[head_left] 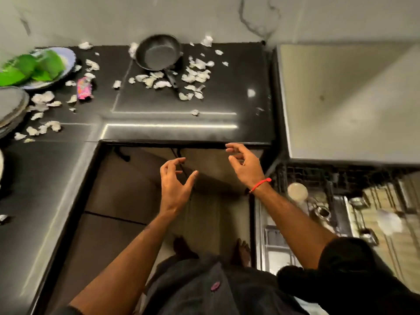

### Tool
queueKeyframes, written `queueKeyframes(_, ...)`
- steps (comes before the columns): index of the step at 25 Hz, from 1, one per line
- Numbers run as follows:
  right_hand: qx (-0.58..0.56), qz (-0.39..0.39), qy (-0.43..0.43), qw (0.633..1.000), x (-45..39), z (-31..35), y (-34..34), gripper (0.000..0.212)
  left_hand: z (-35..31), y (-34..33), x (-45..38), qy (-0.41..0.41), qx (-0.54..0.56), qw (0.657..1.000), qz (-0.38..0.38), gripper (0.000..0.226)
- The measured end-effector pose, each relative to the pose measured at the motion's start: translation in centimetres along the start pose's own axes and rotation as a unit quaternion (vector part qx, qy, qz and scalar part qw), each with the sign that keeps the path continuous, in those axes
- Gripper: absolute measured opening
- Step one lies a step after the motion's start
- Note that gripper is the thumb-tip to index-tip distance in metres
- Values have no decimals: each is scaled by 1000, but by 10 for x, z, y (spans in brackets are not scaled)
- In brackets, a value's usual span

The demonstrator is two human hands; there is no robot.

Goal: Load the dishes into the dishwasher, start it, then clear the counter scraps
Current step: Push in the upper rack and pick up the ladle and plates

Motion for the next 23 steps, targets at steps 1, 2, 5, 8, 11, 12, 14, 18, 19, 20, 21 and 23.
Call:
queueKeyframes(1, 1, -12, -12, 1000, 19, -13, 14, 34, -3, -15, 13, 3, -3, 1000, 23, 52)
queueKeyframes(2, 0, -25, -21, 999, 37, -24, 27, 33, -8, -27, 24, -2, -5, 999, 43, 53)
queueKeyframes(5, -3, -76, -47, 996, 89, -48, 61, 32, -24, -57, 50, -38, -22, 995, 88, 54)
queueKeyframes(8, -20, -136, -88, 987, 142, -62, 86, 31, -35, -80, 73, -63, -23, 987, 145, 55)
queueKeyframes(11, -25, -215, -116, 969, 202, -72, 107, 29, -41, -101, 104, -100, -14, 977, 188, 57)
queueKeyframes(12, -15, -227, -126, 966, 224, -78, 113, 28, -40, -110, 116, -106, -15, 973, 204, 57)
queueKeyframes(14, -10, -247, -163, 955, 270, -93, 123, 29, -36, -126, 144, -93, -18, 968, 231, 57)
queueKeyframes(18, -15, -307, -197, 931, 338, -111, 149, 35, -35, -142, 204, -110, -3, 962, 249, 55)
queueKeyframes(19, -14, -318, -206, 925, 348, -116, 157, 36, -36, -147, 213, -110, -5, 959, 260, 56)
queueKeyframes(20, -11, -325, -221, 919, 356, -121, 165, 38, -35, -154, 219, -106, -9, 956, 272, 56)
queueKeyframes(21, -1, -325, -240, 915, 361, -127, 172, 41, -34, -160, 225, -98, -12, 955, 281, 57)
queueKeyframes(23, 8, -316, -276, 908, 370, -142, 188, 52, -34, -176, 239, -79, -12, 954, 288, 58)
Point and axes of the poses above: each hand's wrist, its own x-axis away from the middle knuckle, its own y-axis out of the back of the hand, z = x × y, the point moved 3 cm from there along -x, towards the middle knuckle, and after that the axes turned 5 degrees about z, right-handed, at the moved point
